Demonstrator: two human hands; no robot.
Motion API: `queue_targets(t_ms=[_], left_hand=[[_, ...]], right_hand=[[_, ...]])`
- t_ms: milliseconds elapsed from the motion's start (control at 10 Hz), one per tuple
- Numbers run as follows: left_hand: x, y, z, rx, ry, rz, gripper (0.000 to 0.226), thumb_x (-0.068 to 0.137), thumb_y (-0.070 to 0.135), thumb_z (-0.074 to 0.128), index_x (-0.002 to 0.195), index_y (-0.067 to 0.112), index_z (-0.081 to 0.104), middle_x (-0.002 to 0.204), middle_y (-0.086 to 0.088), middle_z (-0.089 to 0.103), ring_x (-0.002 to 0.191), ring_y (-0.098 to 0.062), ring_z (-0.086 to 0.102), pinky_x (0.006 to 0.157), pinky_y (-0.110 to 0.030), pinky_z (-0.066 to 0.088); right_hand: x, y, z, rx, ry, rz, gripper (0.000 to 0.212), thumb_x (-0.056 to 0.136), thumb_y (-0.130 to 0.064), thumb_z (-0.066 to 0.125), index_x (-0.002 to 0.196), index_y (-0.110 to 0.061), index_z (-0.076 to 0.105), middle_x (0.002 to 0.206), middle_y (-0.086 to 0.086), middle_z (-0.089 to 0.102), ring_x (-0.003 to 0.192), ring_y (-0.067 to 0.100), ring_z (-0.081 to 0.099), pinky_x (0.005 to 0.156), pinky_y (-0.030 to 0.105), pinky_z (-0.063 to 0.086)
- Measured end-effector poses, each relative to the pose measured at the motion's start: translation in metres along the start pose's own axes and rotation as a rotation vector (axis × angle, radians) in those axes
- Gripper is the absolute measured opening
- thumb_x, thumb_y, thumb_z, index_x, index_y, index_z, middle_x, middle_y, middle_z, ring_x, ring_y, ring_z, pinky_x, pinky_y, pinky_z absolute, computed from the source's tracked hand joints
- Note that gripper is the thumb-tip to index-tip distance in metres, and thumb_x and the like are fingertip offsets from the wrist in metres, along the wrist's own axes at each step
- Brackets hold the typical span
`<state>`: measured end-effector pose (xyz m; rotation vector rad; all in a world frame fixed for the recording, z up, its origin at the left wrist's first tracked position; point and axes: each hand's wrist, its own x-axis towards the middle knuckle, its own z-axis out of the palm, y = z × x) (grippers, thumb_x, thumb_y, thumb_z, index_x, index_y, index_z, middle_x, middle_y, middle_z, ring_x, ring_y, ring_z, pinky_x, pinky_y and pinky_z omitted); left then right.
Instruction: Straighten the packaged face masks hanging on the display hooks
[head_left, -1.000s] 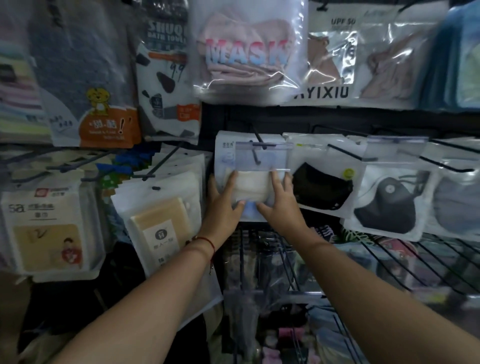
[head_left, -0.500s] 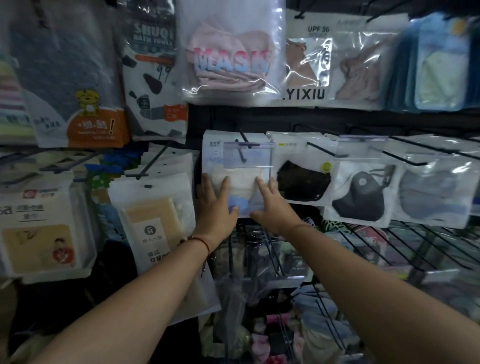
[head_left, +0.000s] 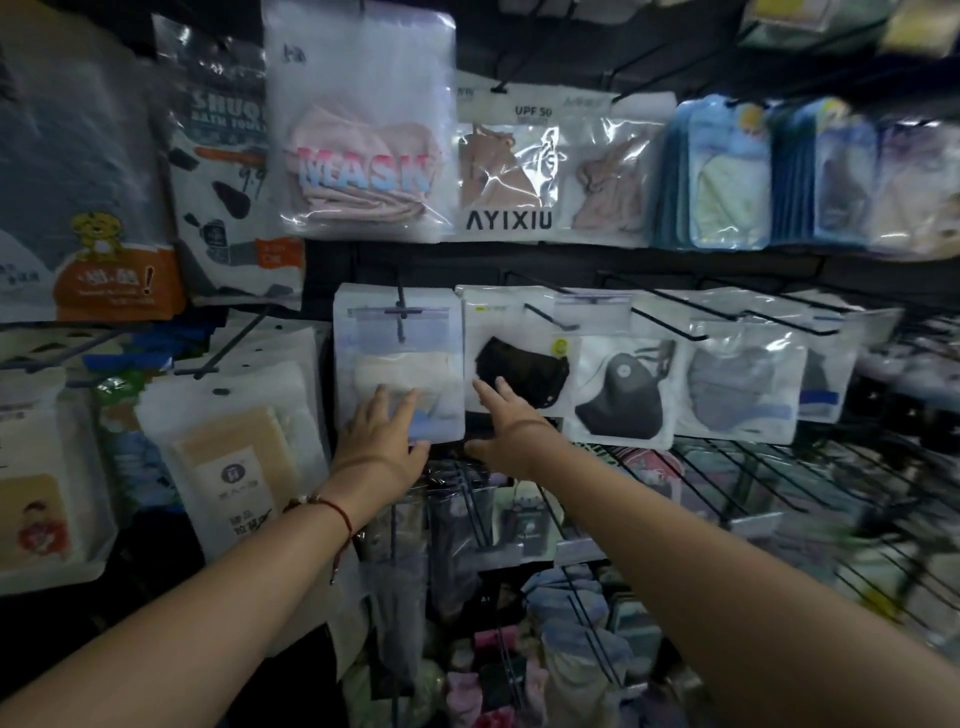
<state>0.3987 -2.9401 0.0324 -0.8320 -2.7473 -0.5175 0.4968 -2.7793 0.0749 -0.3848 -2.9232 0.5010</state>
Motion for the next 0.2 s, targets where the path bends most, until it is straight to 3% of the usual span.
queue_targets(t_ms=[200], left_hand=[[-0.025,0.018,-0.008,0.050,-0.045,0.007,0.075,0.098,0.054,0.045,0.159,0.031,0.008,0.167,-0.008,0.003,0.153,-0.028,0.004,0.123,-0.046,0.014]], right_hand=[[-0.028,0.029,-0.026,-0.068,-0.032,-0.003,0.082,0.095,-0.052,0.053,0.156,-0.032,0.003,0.164,0.002,-0.007,0.151,0.028,0.000,0.120,0.047,0.018]])
